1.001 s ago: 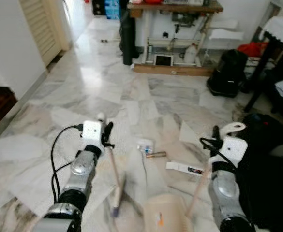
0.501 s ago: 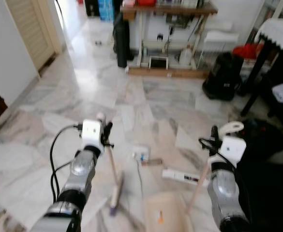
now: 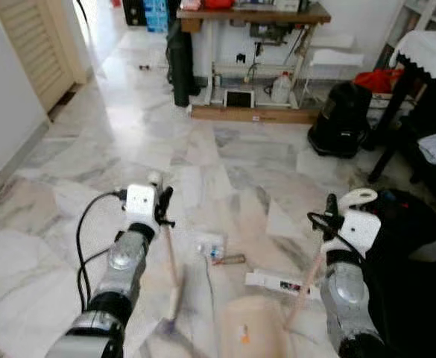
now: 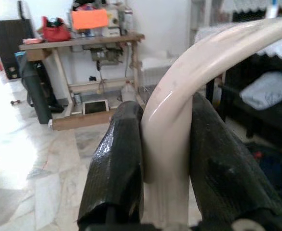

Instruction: Sweep floor

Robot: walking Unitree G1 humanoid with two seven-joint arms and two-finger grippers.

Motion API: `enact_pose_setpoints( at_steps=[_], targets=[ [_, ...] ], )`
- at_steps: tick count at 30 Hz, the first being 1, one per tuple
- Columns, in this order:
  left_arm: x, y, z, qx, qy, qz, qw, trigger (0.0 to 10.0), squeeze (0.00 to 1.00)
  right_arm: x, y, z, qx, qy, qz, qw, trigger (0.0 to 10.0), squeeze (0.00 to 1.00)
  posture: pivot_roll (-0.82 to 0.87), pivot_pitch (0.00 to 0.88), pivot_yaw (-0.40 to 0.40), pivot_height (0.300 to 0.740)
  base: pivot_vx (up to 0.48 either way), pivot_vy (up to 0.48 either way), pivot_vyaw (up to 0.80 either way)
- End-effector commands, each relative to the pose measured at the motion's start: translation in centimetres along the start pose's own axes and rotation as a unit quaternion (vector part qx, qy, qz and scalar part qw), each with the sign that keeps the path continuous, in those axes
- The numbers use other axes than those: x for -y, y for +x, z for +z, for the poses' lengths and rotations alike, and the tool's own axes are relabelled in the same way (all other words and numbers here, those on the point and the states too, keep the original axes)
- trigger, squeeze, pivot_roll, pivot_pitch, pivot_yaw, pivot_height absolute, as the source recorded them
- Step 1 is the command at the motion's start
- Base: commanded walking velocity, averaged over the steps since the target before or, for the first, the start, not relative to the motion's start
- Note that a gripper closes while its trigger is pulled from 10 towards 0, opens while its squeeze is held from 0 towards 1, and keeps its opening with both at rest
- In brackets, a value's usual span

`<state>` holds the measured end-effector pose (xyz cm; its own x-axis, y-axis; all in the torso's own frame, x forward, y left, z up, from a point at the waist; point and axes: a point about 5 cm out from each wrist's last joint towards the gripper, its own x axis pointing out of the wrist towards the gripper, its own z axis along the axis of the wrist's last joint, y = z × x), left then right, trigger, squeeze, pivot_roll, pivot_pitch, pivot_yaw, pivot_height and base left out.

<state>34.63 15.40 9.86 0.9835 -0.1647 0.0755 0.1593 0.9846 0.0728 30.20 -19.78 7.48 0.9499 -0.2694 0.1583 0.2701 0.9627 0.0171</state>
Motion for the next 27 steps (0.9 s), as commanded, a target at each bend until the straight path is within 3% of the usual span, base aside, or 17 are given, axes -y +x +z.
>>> enact_pose_setpoints(
  at_steps=[1,27],
  targets=[
    [0.80,0.49,0.73,0.017,-0.007,-0.010,1.000,10.0,0.00,0.34,0.27,0.53,0.013,0.002,-0.007,1.000,10.0,0.00,0.06,0.010,0.009,0.740,0.304,0.000,0.00],
    [0.59,0.50,0.77,0.016,-0.005,-0.010,1.000,10.0,0.00,0.49,0.33,0.60,0.015,0.012,-0.013,1.000,10.0,0.00,0.06,0.009,0.011,0.740,0.304,0.000,0.00]
  ],
)
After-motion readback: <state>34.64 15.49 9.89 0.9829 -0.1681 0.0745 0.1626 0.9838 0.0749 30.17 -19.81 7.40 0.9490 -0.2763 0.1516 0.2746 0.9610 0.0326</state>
